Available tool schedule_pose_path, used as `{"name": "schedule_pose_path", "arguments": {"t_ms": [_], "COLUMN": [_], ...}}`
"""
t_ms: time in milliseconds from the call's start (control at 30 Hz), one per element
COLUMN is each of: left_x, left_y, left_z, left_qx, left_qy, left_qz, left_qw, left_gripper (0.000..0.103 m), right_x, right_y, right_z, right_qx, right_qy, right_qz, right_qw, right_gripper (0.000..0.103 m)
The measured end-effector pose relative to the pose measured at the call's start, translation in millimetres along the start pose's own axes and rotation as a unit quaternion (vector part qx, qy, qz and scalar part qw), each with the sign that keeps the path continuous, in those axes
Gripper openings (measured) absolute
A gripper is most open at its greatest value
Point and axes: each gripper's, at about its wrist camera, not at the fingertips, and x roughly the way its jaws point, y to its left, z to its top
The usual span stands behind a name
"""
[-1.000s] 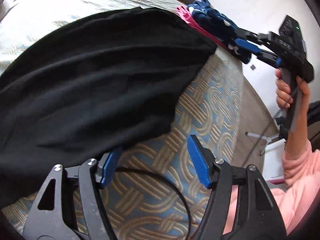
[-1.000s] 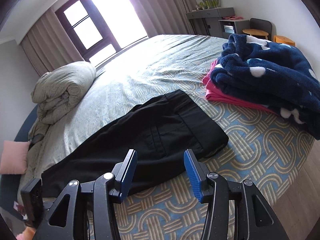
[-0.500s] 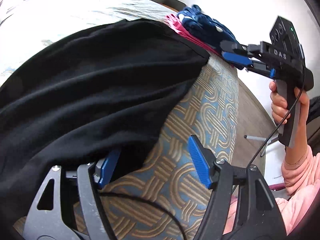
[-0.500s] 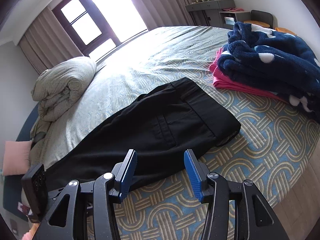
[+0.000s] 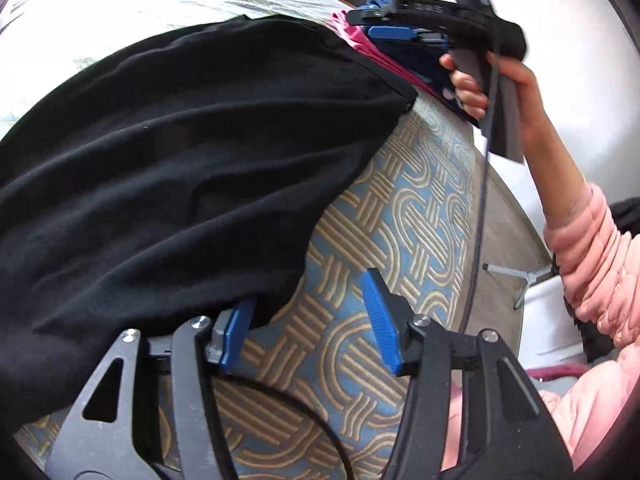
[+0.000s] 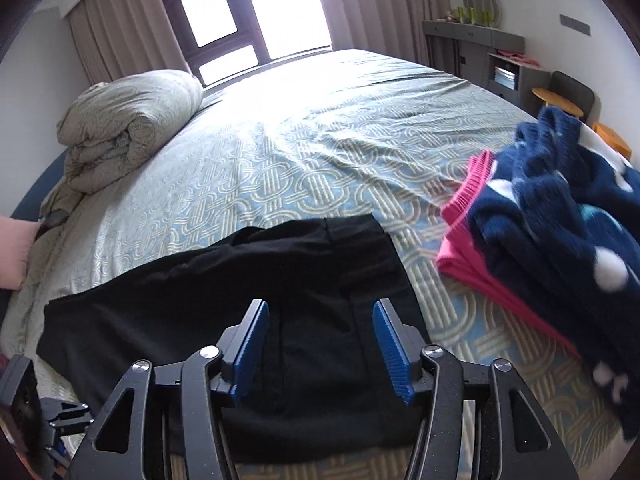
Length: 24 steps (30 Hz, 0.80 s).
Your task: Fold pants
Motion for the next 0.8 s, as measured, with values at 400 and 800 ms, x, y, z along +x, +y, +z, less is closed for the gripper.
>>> {"name": "schedule_pose_path", "arguments": {"t_ms": [400, 800], "left_x": [-3.0, -2.7], "left_y": [14.1, 20.4], "left_z": [8.6, -17.4], "left_qx": [-0.043, -0.039], "left_qy": [-0.003, 0.012], "left_qz": [-0.008, -0.011], "left_qw": [0.9991, 0.9991], "left_gripper": [0.018, 0.018], "right_x": [92.5, 64.8], "right_y": [-15.5, -33.2], "right_z": [41.4, 44.9], "right_qx": [0.024, -0.005], "right_qy": [0.069, 0.038], "right_qz": [-0.044, -0.095], "right_qw": [0.996, 0.995], "right_gripper": [0.033, 0.075]}}
